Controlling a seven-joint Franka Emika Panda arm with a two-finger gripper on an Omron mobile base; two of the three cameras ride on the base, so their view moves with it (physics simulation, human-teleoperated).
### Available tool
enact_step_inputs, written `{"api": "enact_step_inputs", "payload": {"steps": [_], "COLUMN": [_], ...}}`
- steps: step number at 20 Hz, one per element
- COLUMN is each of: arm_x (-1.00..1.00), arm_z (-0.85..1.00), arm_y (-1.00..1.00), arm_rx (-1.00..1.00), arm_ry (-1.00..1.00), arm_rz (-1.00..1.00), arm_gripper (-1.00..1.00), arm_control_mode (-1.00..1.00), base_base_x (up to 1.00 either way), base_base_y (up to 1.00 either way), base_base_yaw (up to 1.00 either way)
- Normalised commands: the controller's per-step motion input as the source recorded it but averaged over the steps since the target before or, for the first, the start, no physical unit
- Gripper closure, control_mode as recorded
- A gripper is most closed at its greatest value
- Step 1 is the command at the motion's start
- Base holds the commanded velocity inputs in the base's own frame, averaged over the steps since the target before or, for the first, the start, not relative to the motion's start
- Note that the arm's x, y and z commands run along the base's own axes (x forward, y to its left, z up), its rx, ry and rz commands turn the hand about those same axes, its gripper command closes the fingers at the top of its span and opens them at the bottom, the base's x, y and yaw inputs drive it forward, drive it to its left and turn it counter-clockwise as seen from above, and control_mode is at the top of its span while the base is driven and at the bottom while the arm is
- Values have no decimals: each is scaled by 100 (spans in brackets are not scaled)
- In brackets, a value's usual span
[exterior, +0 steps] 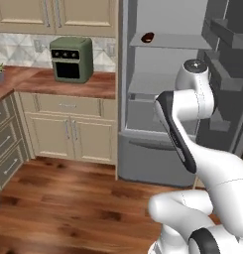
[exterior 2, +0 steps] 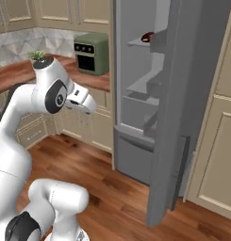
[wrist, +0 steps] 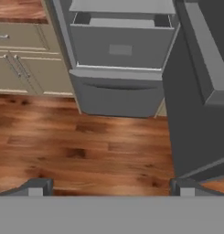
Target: Gather the squash and lemon wedge from the fridge and place them on a tray on the dining counter. Then gather the steak and chicken drumstick from the fridge and place them on the other tray.
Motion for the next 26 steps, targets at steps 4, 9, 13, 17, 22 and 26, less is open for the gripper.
{"api": "enact_step_inputs", "payload": {"steps": [4,9,13,17,22,26], "arm_x": [0,0,0,0,0,0], "arm_z": [0,0,0,0,0,0], "arm_y": [0,0,0,0,0,0], "arm_rx": [0,0,0,0,0,0], "arm_ry": [0,0,0,0,0,0], "arm_rz": [0,0,0,0,0,0], "arm_gripper": [-100,-100,-100,-100,-100,-100], "arm_control_mode": [100,100,100,100,100,100], "base_base_x": [58,62,61,68,57,29], "base_base_y": [67,50,0,-9,-5,-25], "base_base_yaw": [-34,-31,-22,-15,-16,-18]}}
